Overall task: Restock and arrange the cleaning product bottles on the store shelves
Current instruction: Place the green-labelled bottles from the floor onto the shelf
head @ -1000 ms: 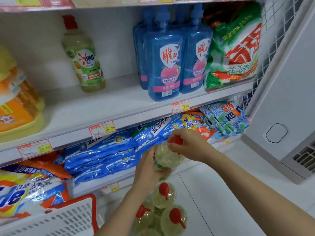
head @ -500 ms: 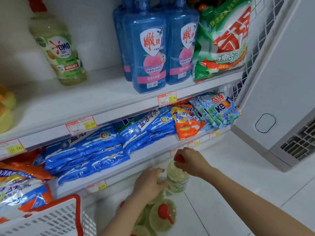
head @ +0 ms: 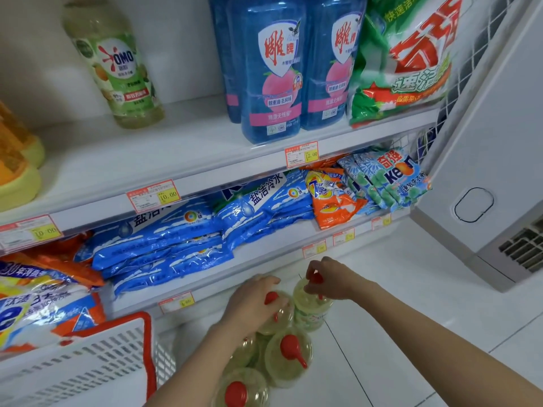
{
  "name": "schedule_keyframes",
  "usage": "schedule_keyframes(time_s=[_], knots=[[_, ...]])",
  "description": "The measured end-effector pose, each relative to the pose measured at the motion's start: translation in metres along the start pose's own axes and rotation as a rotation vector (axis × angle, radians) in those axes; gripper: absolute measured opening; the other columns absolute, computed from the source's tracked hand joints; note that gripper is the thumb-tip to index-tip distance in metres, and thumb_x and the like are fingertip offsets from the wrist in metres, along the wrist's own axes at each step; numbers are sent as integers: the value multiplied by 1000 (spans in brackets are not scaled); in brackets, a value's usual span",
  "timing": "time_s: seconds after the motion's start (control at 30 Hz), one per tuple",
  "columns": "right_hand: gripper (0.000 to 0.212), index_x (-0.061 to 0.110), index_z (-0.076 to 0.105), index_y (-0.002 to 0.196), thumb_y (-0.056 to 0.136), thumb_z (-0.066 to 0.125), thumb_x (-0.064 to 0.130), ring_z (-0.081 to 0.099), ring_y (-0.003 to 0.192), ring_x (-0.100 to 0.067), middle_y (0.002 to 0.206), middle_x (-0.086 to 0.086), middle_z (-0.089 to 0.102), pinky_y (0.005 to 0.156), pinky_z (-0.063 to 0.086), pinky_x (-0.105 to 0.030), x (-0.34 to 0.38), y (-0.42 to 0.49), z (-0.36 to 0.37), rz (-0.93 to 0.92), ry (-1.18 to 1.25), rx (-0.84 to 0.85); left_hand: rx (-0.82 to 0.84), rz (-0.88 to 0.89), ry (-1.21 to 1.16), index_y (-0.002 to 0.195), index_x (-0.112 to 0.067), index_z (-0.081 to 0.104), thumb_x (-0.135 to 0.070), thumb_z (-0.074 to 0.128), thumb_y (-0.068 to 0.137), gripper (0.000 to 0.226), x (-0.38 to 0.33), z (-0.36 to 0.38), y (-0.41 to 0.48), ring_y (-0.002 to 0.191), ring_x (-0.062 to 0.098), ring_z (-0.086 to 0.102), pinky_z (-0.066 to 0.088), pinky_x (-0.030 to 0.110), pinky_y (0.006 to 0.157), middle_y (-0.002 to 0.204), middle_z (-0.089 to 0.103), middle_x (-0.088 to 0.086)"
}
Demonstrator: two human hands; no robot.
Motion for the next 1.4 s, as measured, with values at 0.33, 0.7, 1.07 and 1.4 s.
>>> schedule_keyframes(time_s=[0.33,0.7,1.07,1.4], knots=[[15,15,68,109,96,63,20,64,78,-15,98,1,69,71,52,-23,194,-36,-171,-571,513,-479,-953,238,253,127,-9,60,-21,58,90,39,11,-238,-78,127,35,46,38,48,106,134,53,15],[72,10,26,150,94,65,35,45,131,-24,147,-10,39,99,43,-26,354,94,-229,-484,719,-399,-720,-103,483,134,-18,57,-59,26,96,65,115,-290,-68,128,29,50,33,47,111,135,60,7],[98,11,39,141,68,81,61,53,125,-30,136,-13,54,104,47,-42,376,175,-258,-244,660,-595,-811,-82,517,115,-25,65,-56,37,91,48,117,-299,-67,106,20,62,48,37,92,120,67,-1],[88,19,50,125,61,77,73,63,98,-20,113,4,66,74,48,-28,384,131,-256,-337,474,-630,-756,-94,474,118,-24,64,-57,33,91,53,118,-298,-68,109,20,61,46,37,96,124,65,0]])
Point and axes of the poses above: each hand's wrist, its own y-axis towards the middle knuckle, its own z-axis out of the palm, x = y × z, the point moved 10 cm from there along y, towards the middle knuckle
